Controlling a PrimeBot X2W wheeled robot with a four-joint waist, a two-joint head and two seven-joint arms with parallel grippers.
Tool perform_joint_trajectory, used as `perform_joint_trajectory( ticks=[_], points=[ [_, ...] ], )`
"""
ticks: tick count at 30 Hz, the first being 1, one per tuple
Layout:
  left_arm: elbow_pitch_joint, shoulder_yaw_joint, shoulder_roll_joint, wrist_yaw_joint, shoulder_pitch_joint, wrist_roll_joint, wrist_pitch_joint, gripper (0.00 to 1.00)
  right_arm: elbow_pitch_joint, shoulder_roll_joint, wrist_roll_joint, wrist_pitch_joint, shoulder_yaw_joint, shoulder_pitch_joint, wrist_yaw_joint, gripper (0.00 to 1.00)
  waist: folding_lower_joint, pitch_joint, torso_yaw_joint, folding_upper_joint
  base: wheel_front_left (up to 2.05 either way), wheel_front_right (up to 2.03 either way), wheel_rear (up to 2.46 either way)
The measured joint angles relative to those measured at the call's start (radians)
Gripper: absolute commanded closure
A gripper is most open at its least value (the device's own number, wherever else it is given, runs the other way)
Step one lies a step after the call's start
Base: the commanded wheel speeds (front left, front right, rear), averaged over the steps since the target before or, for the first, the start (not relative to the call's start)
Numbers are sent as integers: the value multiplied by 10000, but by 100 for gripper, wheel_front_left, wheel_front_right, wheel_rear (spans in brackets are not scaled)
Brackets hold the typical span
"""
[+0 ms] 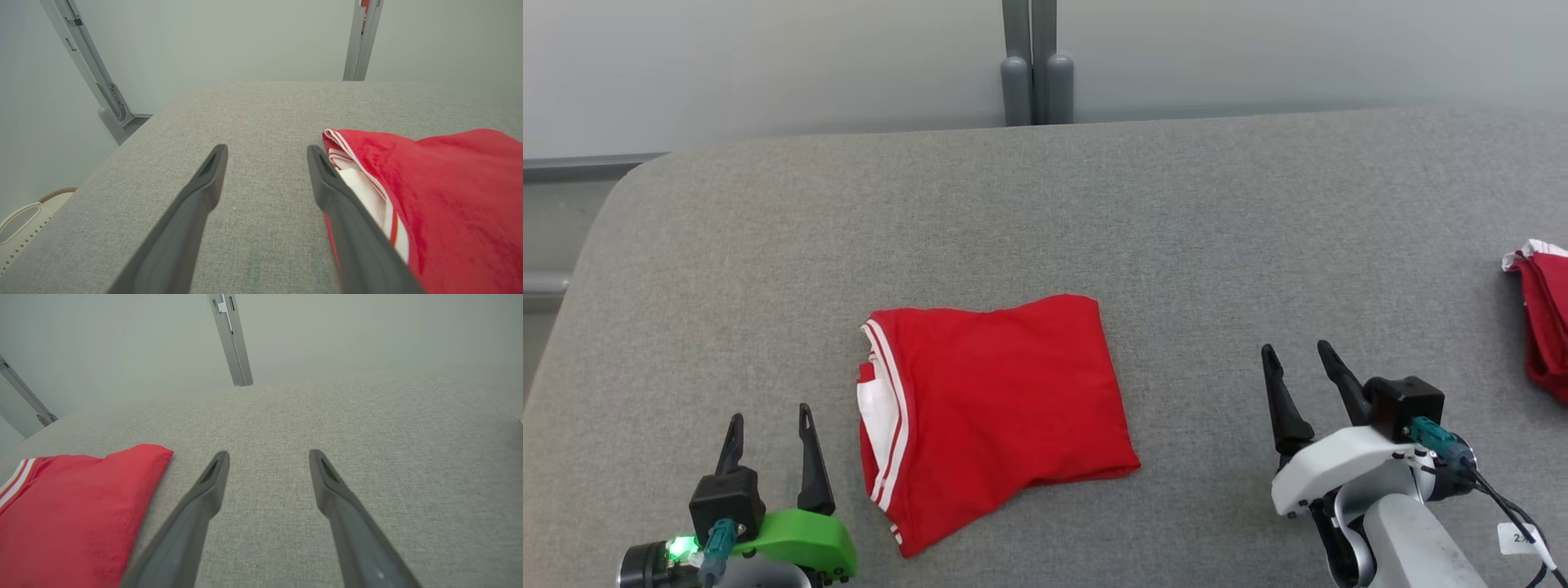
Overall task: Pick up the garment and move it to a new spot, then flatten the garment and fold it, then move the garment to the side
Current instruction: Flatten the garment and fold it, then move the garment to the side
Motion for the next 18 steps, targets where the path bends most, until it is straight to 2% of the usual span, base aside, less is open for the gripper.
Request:
perform_joint_trajectory(
  ticks=[5, 10, 18],
  points=[
    [13, 65, 0, -48, 216, 44, 0, 0, -15, -6, -186, 0, -115, 300, 0, 0, 0, -284, -139, 0, 0, 0, 0],
    [171, 123, 0, -280, 376, -27, -2, 0, -61, 2, -167, 0, -44, 546, 0, 0, 0, -498, -223, 0, 0, 0, 0],
    [286, 77, 0, -487, 364, -219, 0, 0, -188, -2, -98, 0, 4, 519, 0, 0, 0, -425, -171, 0, 0, 0, 0]
  ],
)
